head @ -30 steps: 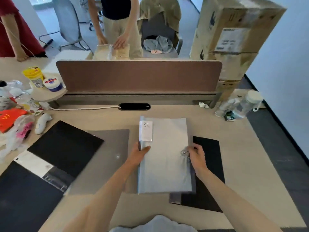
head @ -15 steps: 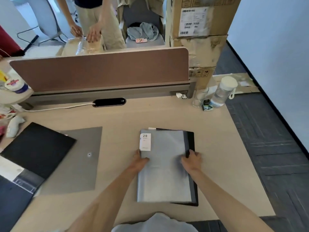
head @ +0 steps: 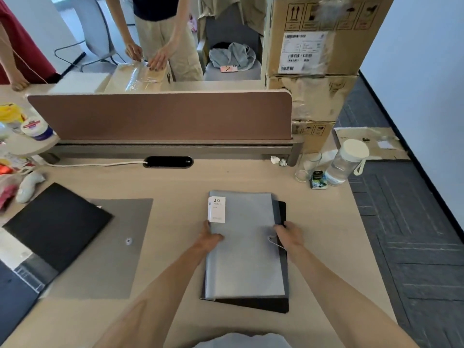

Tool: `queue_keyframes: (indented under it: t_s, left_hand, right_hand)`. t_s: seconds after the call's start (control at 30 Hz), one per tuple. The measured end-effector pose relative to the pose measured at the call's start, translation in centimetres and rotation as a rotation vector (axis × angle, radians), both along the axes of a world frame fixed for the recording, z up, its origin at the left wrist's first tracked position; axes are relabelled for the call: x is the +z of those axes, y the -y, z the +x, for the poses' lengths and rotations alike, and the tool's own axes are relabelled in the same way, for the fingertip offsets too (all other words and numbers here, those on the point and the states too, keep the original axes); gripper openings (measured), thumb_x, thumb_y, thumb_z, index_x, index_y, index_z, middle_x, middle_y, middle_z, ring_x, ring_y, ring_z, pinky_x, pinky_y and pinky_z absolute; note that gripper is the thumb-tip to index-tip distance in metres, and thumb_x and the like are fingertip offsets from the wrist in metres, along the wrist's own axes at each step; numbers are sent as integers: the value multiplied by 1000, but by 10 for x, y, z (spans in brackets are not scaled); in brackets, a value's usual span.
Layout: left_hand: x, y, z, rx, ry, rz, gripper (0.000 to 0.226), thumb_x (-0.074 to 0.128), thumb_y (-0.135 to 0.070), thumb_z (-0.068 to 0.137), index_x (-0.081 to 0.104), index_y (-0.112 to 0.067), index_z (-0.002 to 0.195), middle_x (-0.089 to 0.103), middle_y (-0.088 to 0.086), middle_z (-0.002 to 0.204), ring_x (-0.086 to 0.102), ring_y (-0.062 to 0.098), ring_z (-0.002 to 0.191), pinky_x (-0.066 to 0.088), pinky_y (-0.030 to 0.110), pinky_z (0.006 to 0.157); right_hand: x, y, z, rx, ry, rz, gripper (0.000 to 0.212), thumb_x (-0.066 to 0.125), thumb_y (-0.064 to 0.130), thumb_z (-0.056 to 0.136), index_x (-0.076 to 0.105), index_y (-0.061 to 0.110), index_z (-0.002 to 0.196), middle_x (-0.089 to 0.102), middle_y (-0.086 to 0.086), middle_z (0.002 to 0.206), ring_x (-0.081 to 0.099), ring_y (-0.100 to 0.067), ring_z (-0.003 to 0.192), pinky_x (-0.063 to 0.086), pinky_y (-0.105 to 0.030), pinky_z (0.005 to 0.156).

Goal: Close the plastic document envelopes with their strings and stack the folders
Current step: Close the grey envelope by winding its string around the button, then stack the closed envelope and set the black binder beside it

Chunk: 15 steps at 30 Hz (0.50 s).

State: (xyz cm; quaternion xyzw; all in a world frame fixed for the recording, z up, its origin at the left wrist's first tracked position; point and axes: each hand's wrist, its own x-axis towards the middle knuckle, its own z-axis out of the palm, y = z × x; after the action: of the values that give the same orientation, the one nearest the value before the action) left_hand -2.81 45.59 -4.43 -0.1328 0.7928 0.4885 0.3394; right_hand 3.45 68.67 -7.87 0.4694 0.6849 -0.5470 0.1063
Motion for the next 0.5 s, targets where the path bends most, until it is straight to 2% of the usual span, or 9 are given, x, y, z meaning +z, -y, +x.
queue_keyframes:
  t_s: [0.07,0.1,0.13,0.2,0.27,0.33,0.4,0.5]
  left_hand:
    - [7,-4,-11,4,-9,10,61,61,-4,81,34,-12,135,53,8,123,53,23,106,46,36,93]
    - [11,-6,-17,5,-16,6,66,62,-9,76,34,-14,135,52,8,126,52,25,110,46,36,93]
    - [13,-8,-23,-1,-32,-2,73,60,-15,68,34,-15,136,50,10,130,51,27,115,45,37,95]
    - [13,-11,-33,-46,-66,-33,81,52,-22,60,31,-18,137,46,11,134,47,29,122,44,39,99]
    - [11,-14,-40,-94,-81,-64,80,52,-22,63,30,-19,140,46,11,135,47,29,123,45,39,99]
    - [6,-13,-40,-129,-88,-102,67,55,-16,72,36,-16,137,50,10,131,51,29,117,47,35,92]
    - [-1,-8,-38,-176,-98,-166,62,53,-22,68,46,-15,129,54,10,128,55,28,113,48,36,93]
    - [-15,1,-33,-247,-81,-220,63,51,-29,62,53,-13,123,57,11,125,58,28,109,51,36,90]
  right_hand:
    - [7,-3,-12,8,-51,-7,18,60,30,71,58,20,86,59,-5,92,56,-21,83,44,-31,75]
    - [16,-4,-18,17,-60,2,7,61,22,76,57,17,77,57,-6,83,53,-22,78,41,-31,72]
    - [20,-4,-21,18,-84,6,9,60,17,79,57,12,73,55,-7,77,50,-22,75,40,-31,71]
    - [19,-7,-24,-6,-102,24,16,61,13,80,59,-3,78,54,-9,72,49,-23,69,40,-31,67]
    - [19,-7,-21,-34,-98,23,18,60,11,79,60,-8,81,53,-10,69,48,-21,62,39,-29,60]
    - [12,-7,-13,-31,-89,48,23,59,9,79,58,-13,85,51,-10,70,48,-19,65,37,-28,59]
    - [9,-6,-3,15,-82,69,23,58,10,79,59,-13,83,50,-10,72,47,-18,67,36,-28,60]
    - [14,-2,13,96,-47,91,8,56,12,79,56,7,73,50,-10,73,46,-19,65,37,-30,60]
